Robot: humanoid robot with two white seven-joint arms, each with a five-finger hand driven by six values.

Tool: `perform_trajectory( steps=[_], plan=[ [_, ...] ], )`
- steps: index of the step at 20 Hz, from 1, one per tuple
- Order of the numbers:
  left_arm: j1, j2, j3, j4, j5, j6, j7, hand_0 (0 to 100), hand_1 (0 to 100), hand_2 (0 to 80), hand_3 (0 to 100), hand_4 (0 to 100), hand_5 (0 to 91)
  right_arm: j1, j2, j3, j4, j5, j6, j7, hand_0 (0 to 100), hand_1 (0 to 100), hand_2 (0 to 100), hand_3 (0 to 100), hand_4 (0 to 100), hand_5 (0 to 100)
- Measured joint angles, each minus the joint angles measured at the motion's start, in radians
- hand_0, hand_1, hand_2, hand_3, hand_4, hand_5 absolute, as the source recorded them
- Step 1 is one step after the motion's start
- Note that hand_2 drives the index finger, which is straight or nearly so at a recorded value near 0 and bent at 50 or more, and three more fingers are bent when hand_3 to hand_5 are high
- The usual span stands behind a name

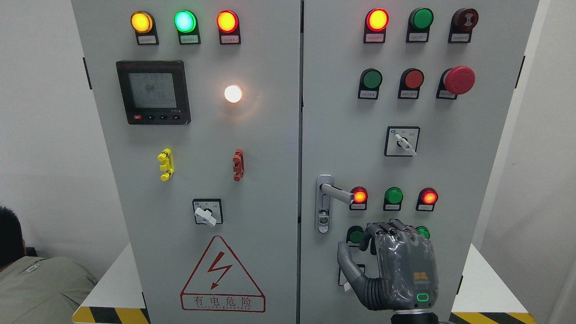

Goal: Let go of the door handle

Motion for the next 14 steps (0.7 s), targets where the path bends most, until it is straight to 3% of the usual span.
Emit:
perform_trajectory(
  steps=[4,6,12,13,14],
  plan=[
    [0.000,0.000,0.000,0.000,0.000,-0.003,0.000,0,0,4.6,11,0,0.0,0.019,0.000,-0.053,-0.031,-0.054,-0.116,0.000,45,32,46,66,56,42],
    [0.000,0.000,0.000,0.000,0.000,-0.003,0.000,0,0,4.6,10,0,0.0,0.025,-0.001,-0.085,-0.042,-0.077,-0.150,-0.001,45,31,35,56,46,29],
    [0.000,0.000,0.000,0.000,0.000,-0.004,0.000,0,0,4.6,10,0,0.0,0.030,-0.004,-0.168,-0.068,-0.165,-0.218,0.009,45,29,17,30,32,15],
    [0.000,0.000,0.000,0.000,0.000,-0.004,0.000,0,0,4.6,10,0,0.0,0.031,-0.005,-0.180,-0.071,-0.173,-0.223,0.011,45,28,17,30,32,15],
    [0.000,0.000,0.000,0.000,0.000,-0.004,0.000,0,0,4.6,10,0,0.0,0.031,-0.005,-0.190,-0.074,-0.181,-0.227,0.011,45,28,11,23,25,12]
  ],
)
